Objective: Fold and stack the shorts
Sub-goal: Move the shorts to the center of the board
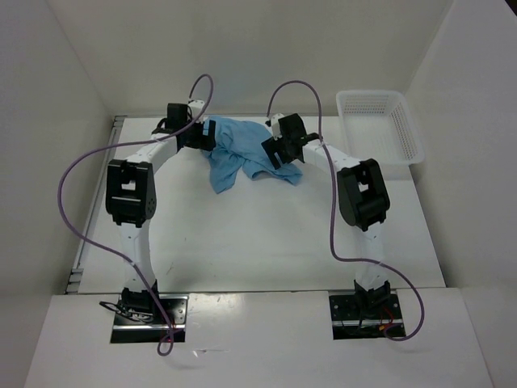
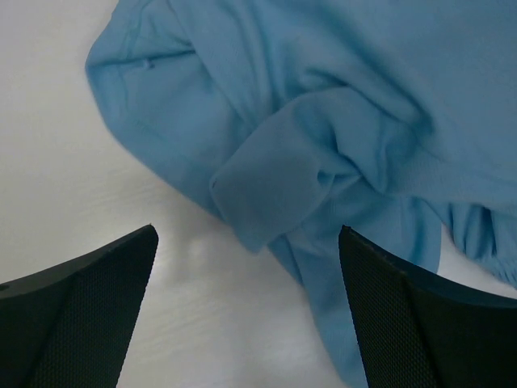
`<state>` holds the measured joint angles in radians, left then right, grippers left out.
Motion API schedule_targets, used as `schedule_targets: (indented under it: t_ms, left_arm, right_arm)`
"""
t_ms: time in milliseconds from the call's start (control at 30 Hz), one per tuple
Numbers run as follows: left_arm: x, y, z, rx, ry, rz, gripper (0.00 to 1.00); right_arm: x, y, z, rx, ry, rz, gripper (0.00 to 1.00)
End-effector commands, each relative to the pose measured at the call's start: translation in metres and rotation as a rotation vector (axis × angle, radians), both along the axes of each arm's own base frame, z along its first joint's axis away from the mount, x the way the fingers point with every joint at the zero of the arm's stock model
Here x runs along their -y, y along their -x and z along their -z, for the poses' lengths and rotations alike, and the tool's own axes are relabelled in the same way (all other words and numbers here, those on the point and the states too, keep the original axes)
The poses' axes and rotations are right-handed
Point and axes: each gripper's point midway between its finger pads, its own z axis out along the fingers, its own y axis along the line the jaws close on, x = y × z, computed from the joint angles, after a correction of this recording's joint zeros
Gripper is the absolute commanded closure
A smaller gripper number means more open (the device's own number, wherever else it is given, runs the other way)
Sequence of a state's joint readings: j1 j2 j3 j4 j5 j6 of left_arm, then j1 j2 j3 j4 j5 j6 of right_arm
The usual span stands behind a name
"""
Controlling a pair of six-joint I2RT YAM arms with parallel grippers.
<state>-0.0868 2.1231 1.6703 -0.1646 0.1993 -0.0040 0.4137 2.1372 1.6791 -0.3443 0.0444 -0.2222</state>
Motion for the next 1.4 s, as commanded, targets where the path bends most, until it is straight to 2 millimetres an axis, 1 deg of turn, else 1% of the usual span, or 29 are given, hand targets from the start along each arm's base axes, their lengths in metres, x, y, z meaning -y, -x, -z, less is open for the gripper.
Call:
schedule_targets:
  t_ms: [0,33,167,267,300,333,367,400,467,500,533,567,600,633,667,700,733,767,800,833,867,900,933,967,1067,1167,1200,1300,1367]
  left_arm:
    - [0.024,-0.024,-0.001,0.043,-0.001,0.036,0.0]
    - [0.028,-0.023,0.019,0.011,-0.011,0.039,0.0]
    - [0.036,-0.019,0.033,-0.021,-0.008,0.058,0.1]
    - [0.035,-0.014,0.045,-0.046,-0.011,0.058,0.38]
    - [0.035,-0.011,0.052,-0.069,-0.014,0.058,0.55]
    - [0.033,-0.012,0.052,-0.068,-0.022,0.049,0.86]
    - [0.033,-0.012,0.052,-0.068,-0.022,0.049,0.96]
    - [0.031,-0.01,0.044,-0.056,-0.026,0.042,1.0]
    - [0.025,-0.008,0.031,-0.047,-0.025,0.033,1.0]
    - [0.024,0.0,0.015,-0.045,-0.025,0.032,1.0]
    - [0.011,0.001,0.002,-0.036,-0.023,0.01,1.0]
    - [0.007,0.008,-0.026,-0.008,-0.012,0.011,1.0]
    - [0.001,0.017,-0.036,-0.015,-0.005,0.007,1.0]
    - [-0.004,0.035,-0.04,-0.065,-0.002,0.004,1.0]
    - [-0.015,0.056,-0.056,-0.074,0.004,-0.009,1.0]
    - [-0.015,0.082,-0.052,-0.144,0.005,-0.003,1.0]
    - [-0.023,0.099,-0.052,-0.178,0.005,-0.018,1.0]
    - [-0.029,0.119,-0.07,-0.168,0.006,-0.029,1.0]
    - [-0.029,0.153,-0.048,-0.264,0.008,-0.023,1.0]
    - [-0.029,0.171,-0.045,-0.284,0.007,-0.023,0.99]
    - [-0.027,0.188,-0.061,-0.252,0.02,-0.012,0.91]
    - [-0.023,0.204,-0.06,-0.263,0.04,0.008,0.74]
    - [-0.02,0.224,-0.046,-0.305,0.054,0.02,0.43]
    - [-0.017,0.232,-0.056,-0.273,0.07,0.036,0.22]
    - [-0.006,0.231,-0.063,-0.237,0.12,0.086,0.14]
    - [-0.008,0.214,-0.054,-0.262,0.122,0.075,0.12]
    - [-0.011,0.202,-0.062,-0.233,0.123,0.068,0.12]
    - [-0.022,0.179,-0.058,-0.208,0.099,0.031,0.12]
    - [-0.038,0.171,-0.039,-0.239,0.045,-0.034,0.18]
  right_arm:
    - [-0.007,-0.023,-0.039,0.135,-0.011,0.013,0.11]
    - [-0.006,-0.02,-0.033,0.125,0.002,0.005,0.11]
    - [0.004,-0.01,-0.045,0.142,0.027,0.007,0.14]
    - [0.016,0.001,-0.039,0.132,0.083,-0.005,0.14]
    - [0.021,0.006,-0.039,0.132,0.101,-0.002,0.14]
    - [0.024,0.008,-0.041,0.136,0.108,0.007,0.14]
    - [0.026,0.012,-0.039,0.13,0.121,-0.002,0.14]
    - [0.028,0.014,-0.048,0.146,0.122,-0.008,0.14]
    - [0.032,0.023,-0.046,0.132,0.128,-0.009,0.18]
    - [0.034,0.028,-0.054,0.138,0.126,-0.009,0.22]
    - [0.035,0.031,-0.055,0.138,0.126,-0.009,0.23]
    - [0.036,0.039,-0.047,0.111,0.127,-0.021,0.23]
    - [0.037,0.044,-0.046,0.097,0.125,-0.029,0.25]
    - [0.033,0.048,-0.046,0.089,0.107,-0.05,0.25]
    - [0.033,0.054,-0.045,0.073,0.101,-0.063,0.25]
    - [0.032,0.061,-0.037,0.042,0.092,-0.067,0.25]
    - [0.035,0.06,-0.041,0.045,0.074,-0.055,0.25]
    - [0.035,0.062,-0.039,0.027,0.056,-0.069,0.25]
    - [0.033,0.065,-0.037,0.011,0.043,-0.072,0.25]
    - [0.034,0.065,-0.037,0.004,0.024,-0.06,0.25]
    - [0.034,0.061,-0.037,-0.001,0.004,-0.068,0.25]
    - [0.031,0.064,-0.036,-0.017,-0.014,-0.07,0.25]
    - [0.033,0.062,-0.035,-0.027,-0.022,-0.07,0.25]
    - [0.029,0.058,-0.036,-0.034,-0.055,-0.08,0.25]
    - [0.024,0.05,-0.036,-0.063,-0.132,-0.073,0.26]
    - [0.019,0.037,-0.037,-0.068,-0.176,-0.059,0.28]
    - [0.016,0.034,-0.038,-0.067,-0.185,-0.067,0.31]
    - [0.004,0.021,-0.041,-0.065,-0.238,-0.06,0.36]
    - [-0.001,0.013,-0.045,-0.055,-0.268,-0.051,0.37]
